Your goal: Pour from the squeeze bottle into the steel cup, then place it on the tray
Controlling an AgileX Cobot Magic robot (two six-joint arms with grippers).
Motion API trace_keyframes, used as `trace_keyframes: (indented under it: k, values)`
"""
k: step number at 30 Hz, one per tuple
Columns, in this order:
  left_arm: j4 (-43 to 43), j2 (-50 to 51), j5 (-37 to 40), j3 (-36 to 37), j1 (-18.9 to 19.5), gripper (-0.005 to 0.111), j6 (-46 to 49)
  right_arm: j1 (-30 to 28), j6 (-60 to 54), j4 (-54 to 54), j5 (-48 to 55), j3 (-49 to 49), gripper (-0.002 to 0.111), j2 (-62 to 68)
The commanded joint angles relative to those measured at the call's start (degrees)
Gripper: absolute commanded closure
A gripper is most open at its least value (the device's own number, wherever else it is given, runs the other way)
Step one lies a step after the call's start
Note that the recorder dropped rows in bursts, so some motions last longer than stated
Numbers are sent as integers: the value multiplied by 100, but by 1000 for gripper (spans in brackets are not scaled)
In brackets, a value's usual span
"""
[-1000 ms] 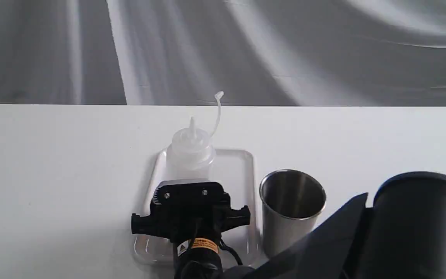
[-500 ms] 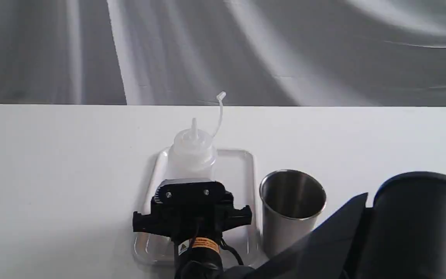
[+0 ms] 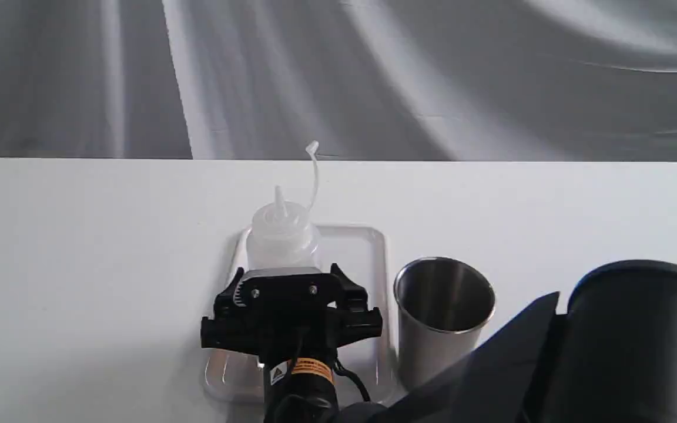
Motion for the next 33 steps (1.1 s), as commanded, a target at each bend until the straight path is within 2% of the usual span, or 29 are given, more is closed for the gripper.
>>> trace_keyframes:
  k: [1, 5, 33]
  values:
    - [-2, -15, -88, 25, 14, 98, -43, -9, -11, -25, -81, -24, 8, -27]
    - [-2, -15, -88, 25, 14, 98, -33, -9, 1, -25, -81, -24, 3, -27]
    - [-2, -15, -88, 25, 14, 98, -31, 104, 8, -269, -597, -24, 3, -203]
